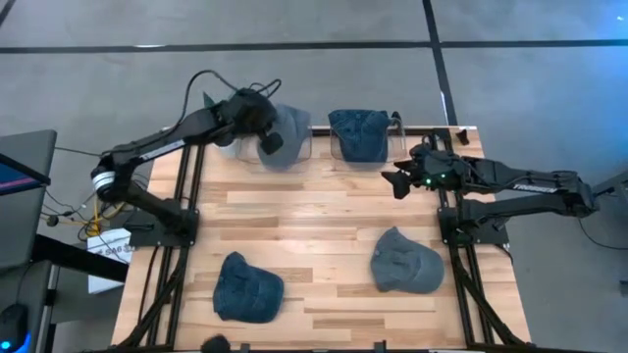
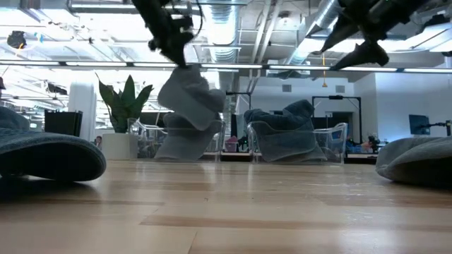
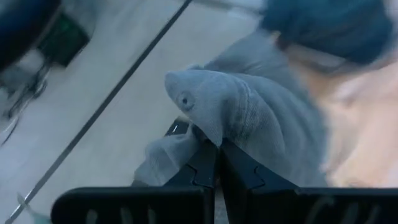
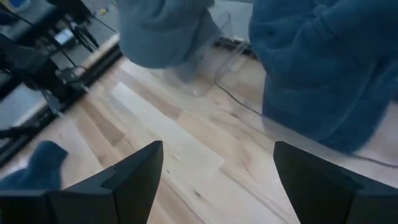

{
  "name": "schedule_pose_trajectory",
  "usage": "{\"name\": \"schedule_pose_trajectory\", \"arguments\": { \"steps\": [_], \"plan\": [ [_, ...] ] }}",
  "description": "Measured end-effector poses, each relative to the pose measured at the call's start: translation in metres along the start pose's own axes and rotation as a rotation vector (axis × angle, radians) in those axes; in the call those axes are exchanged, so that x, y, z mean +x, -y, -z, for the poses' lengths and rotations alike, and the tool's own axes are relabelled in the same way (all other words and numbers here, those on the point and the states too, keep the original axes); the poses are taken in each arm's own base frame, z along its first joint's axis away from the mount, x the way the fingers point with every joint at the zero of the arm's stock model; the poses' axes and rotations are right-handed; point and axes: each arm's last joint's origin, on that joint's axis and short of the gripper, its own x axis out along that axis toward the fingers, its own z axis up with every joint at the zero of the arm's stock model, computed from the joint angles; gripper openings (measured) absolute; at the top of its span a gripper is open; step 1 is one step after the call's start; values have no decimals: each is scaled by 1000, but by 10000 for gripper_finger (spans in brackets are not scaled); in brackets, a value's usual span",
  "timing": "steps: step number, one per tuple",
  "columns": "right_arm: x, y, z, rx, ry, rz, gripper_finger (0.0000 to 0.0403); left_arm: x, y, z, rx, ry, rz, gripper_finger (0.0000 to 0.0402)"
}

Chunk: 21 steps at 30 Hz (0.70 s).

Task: Pick & Place hat
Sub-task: Put the left gray cap into the left transparent bin

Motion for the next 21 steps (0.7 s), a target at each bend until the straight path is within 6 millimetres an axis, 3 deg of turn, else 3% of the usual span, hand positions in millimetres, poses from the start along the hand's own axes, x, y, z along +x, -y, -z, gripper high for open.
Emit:
{"name": "schedule_pose_trajectory", "arguments": {
  "steps": [4,12,18,21],
  "plan": [
    [9,-4,-1,0,-1,1,296,23,-9,3,-9,-41,-41,0],
    [33,-13,1,6,-27,20,296,26,-17,-9,62,74,-130,0],
    [47,-18,3,5,-39,20,296,30,-13,7,62,-64,-68,0],
    [51,-19,4,2,-45,24,296,38,-7,25,21,-149,-43,0]
  ]
}}
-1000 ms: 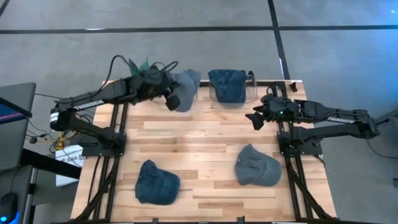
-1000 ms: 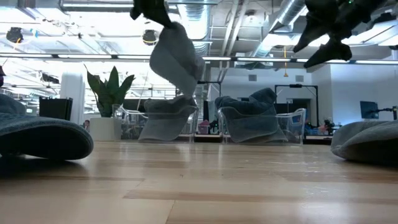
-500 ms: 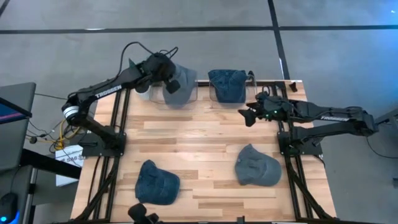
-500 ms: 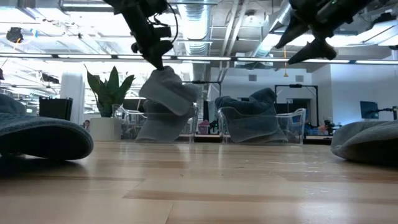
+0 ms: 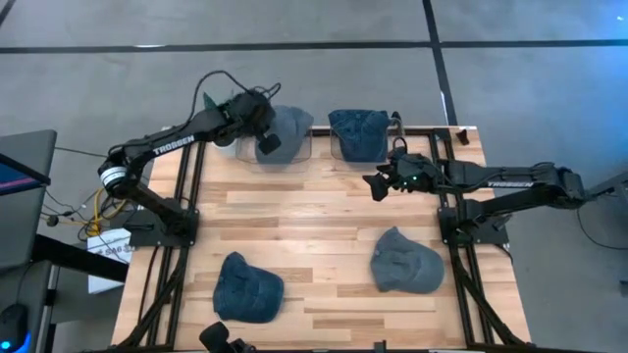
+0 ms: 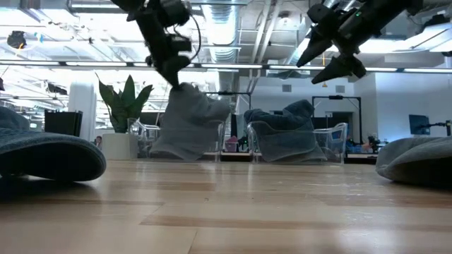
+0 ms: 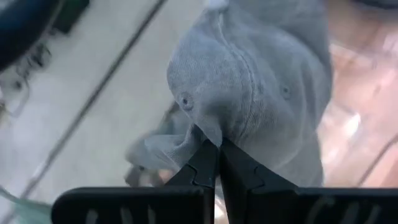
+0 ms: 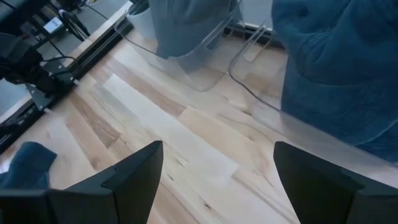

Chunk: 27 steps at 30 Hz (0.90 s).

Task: Pick & Place hat
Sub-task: Put the left gray cap into the left transparent bin, then put the blue cap into the right transparent bin

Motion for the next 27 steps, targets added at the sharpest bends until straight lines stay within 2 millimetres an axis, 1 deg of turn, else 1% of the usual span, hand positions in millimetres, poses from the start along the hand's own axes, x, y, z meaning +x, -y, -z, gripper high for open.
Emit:
{"name": "schedule_pose_trajectory", "arguments": {
  "steps": [5,8,10,14,18,21,24,27],
  "plan": [
    [2,-1,0,-1,4,-3,296,21,13,31,-26,-100,14,1],
    [2,-2,-2,3,15,-11,296,29,18,42,-77,-127,-4,13],
    [2,-3,-3,8,27,-20,296,31,19,46,-97,-144,-12,28],
    [2,-3,-3,10,33,-24,296,31,18,46,-134,-141,-40,71],
    [2,-3,-3,10,32,-24,296,31,17,47,-154,-150,-92,124],
    [2,-3,-3,10,31,-26,296,29,17,47,-146,-166,-98,163],
    [2,-3,-3,11,31,-26,296,19,17,39,-156,-180,-91,191],
    [2,-3,-3,11,31,-26,296,3,18,26,-166,-179,-86,204]
  ]
}}
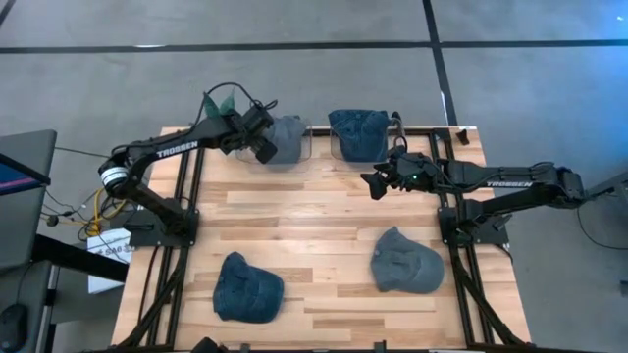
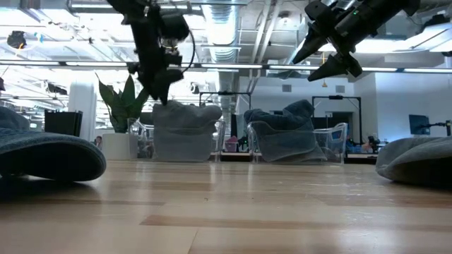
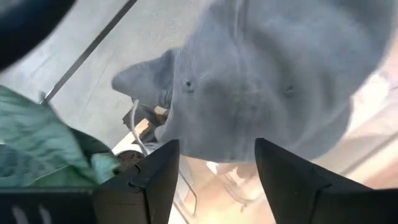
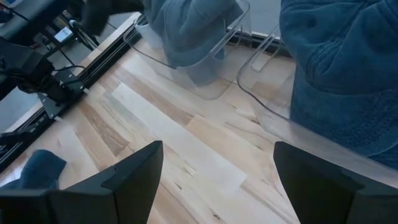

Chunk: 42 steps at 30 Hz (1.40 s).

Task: Pick & Place hat
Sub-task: Put the blue cap into the right transparent bin

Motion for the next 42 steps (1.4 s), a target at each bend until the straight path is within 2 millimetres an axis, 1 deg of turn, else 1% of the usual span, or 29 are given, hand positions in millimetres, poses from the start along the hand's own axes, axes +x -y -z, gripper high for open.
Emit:
{"name": "schedule_pose_trajectory", "arguments": {
  "steps": [5,9,13,15,16,18,20,21,22,25,27,32,36,39,42],
  "plan": [
    [0,0,0,1,0,0,296,-39,2,-17,-41,24,22,207],
    [1,2,-1,6,4,8,296,-62,8,-21,-113,23,61,207],
    [2,5,-4,18,12,24,296,-78,30,-12,-196,-22,171,194],
    [2,6,-4,21,14,30,296,-88,45,-5,-219,-44,226,170],
    [2,7,-5,22,14,32,296,-92,53,-1,-228,-49,254,152],
    [2,8,-5,23,13,37,296,-99,70,8,-240,-61,291,105],
    [2,8,-5,24,11,40,296,-107,85,19,-251,-73,316,46],
    [3,8,-5,24,11,41,296,-112,93,25,-265,-74,330,24],
    [3,9,-5,24,11,42,296,-116,100,31,-280,-78,343,14],
    [3,9,-5,4,9,38,296,-128,120,46,-324,-86,396,5],
    [3,7,-6,-40,-5,-12,296,-134,133,57,-354,-87,435,1],
    [1,-9,-9,-157,-17,-273,296,-148,157,92,-398,-139,476,0],
    [4,-20,-4,-184,-29,-328,296,-162,171,131,-459,-168,472,0],
    [11,-33,0,-199,-64,-332,296,-175,178,158,-494,-205,495,0],
    [20,-49,1,-215,-97,-345,296,-189,182,178,-547,-247,524,0]
  ]
}}
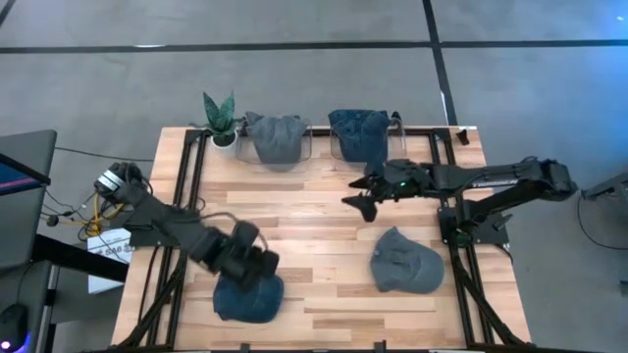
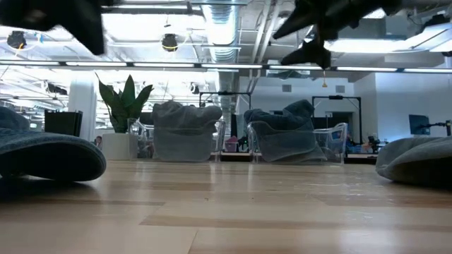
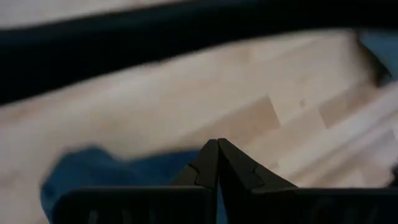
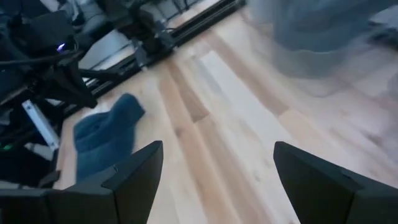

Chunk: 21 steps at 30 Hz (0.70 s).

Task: Pick & Place hat
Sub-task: Put the blue cap into the right transparent bin

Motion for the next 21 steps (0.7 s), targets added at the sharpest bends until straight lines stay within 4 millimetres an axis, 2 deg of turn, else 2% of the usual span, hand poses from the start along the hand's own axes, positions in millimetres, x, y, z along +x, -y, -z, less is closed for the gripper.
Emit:
{"name": "schedule_pose_trajectory", "arguments": {
  "steps": [6,14,17,21],
  "plan": [
    [36,-37,-11,-38,-72,-48,296,-18,-9,39,-66,-61,38,0],
    [89,-107,-12,-160,-205,-116,296,-41,-27,89,-10,-260,31,0],
    [110,-128,-8,-191,-223,-143,296,-44,-33,108,22,-356,-1,0],
    [129,-141,-6,-182,-264,-131,296,-35,-39,130,46,-399,-74,0]
  ]
}}
